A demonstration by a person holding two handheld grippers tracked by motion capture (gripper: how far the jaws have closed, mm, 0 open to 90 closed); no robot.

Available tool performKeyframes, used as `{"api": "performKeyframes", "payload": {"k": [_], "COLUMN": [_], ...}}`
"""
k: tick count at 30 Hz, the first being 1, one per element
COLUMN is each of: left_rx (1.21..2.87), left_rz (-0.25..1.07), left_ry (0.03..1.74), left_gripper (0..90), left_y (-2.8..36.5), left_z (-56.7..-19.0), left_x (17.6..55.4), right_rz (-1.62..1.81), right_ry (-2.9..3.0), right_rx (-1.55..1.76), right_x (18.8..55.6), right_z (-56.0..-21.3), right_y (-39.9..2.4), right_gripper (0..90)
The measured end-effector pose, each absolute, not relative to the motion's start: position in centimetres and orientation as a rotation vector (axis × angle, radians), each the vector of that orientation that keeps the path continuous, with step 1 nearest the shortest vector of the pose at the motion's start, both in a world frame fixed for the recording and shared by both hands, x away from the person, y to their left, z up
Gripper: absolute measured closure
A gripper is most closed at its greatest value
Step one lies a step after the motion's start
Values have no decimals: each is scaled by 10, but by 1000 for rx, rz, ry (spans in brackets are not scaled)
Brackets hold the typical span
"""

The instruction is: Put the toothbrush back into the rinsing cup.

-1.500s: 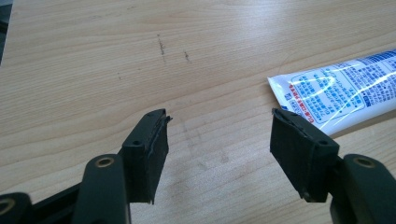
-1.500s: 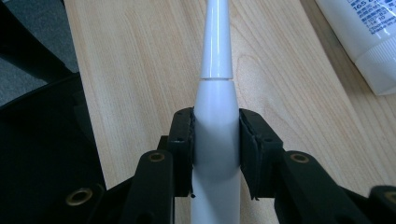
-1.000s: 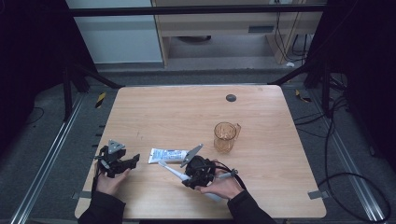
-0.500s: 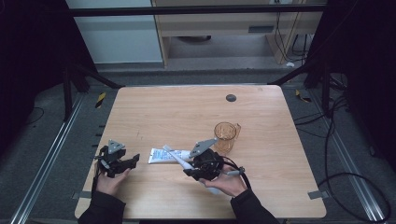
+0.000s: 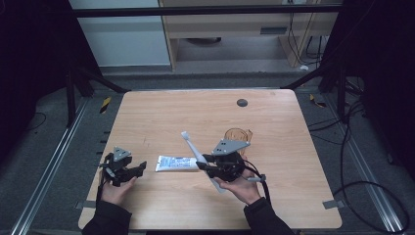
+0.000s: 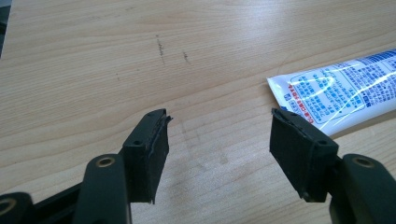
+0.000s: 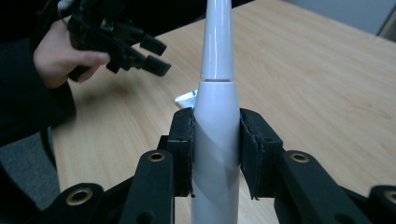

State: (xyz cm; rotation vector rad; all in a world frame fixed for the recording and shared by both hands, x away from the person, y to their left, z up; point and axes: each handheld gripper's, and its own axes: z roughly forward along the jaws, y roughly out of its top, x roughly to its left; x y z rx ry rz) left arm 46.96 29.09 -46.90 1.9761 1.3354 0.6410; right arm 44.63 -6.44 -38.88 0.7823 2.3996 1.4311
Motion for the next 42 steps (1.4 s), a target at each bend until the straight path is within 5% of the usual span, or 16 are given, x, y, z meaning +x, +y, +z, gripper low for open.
{"api": "performKeyframes", "payload": {"k": [42], "left_rx": [1973], "left_rz": [629], "left_ry": [1331], "left_gripper": [382], "left_y": [290], "left_z": [-470], "left_x": [470], "right_rz": [1675], "right_ry": [1880], "right_rx": [892], "right_x": [464], "right_z": [-356], "right_y": [-85], "right_gripper": [675]}}
